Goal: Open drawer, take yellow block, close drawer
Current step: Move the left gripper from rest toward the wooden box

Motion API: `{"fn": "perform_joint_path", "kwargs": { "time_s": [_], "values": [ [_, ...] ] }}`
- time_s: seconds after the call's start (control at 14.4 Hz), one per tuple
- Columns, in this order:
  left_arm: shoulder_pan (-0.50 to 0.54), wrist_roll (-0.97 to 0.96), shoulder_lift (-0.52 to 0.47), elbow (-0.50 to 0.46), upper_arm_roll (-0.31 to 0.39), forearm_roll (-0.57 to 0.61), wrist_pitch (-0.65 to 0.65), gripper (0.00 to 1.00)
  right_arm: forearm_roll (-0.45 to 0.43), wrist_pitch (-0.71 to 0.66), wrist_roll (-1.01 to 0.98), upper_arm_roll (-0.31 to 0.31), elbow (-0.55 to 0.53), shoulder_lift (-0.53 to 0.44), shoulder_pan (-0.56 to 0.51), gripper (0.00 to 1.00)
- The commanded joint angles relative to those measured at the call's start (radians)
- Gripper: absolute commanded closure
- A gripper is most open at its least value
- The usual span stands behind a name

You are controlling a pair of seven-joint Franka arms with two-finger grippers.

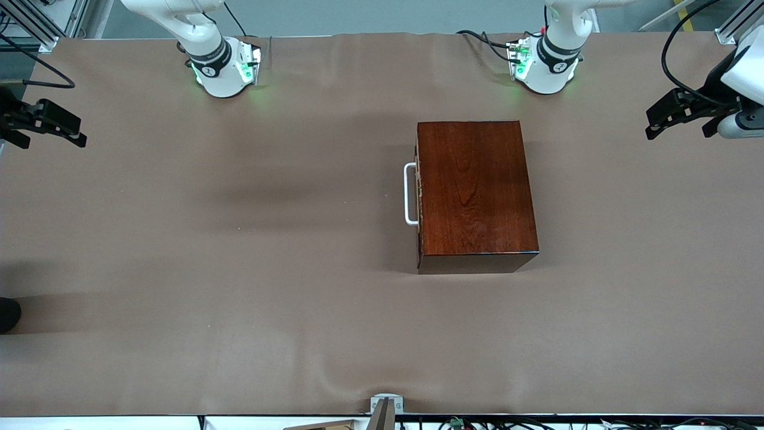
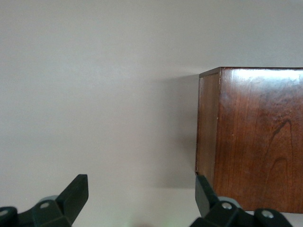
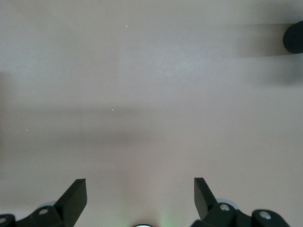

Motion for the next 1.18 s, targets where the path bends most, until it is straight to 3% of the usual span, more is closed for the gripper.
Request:
{"fn": "perform_joint_path", "kwargs": {
  "time_s": [0.0, 0.42, 0.76, 0.9, 1.11],
  "values": [
    [0.008, 0.003, 0.007, 0.024, -0.007, 0.02, -0.021, 0.0, -0.01, -0.003, 0.004, 0.012, -0.02, -0.026, -0.017, 0.0],
    [-0.012, 0.002, 0.039, 0.082, -0.036, 0.007, -0.021, 0.0, -0.007, -0.001, 0.004, 0.012, -0.02, -0.024, -0.015, 0.0],
    [-0.044, -0.133, 0.157, 0.155, -0.237, 0.017, -0.021, 0.0, -0.009, -0.003, 0.004, 0.012, -0.02, -0.026, -0.017, 0.0],
    [-0.107, -0.229, 0.239, 0.204, -0.28, 0.022, -0.02, 0.0, -0.009, -0.003, 0.004, 0.012, -0.02, -0.024, -0.017, 0.0],
    [-0.283, -0.49, 0.4, 0.319, -0.277, 0.086, -0.009, 0.0, -0.009, -0.004, 0.004, 0.01, -0.02, -0.024, -0.017, 0.0]
  ]
}}
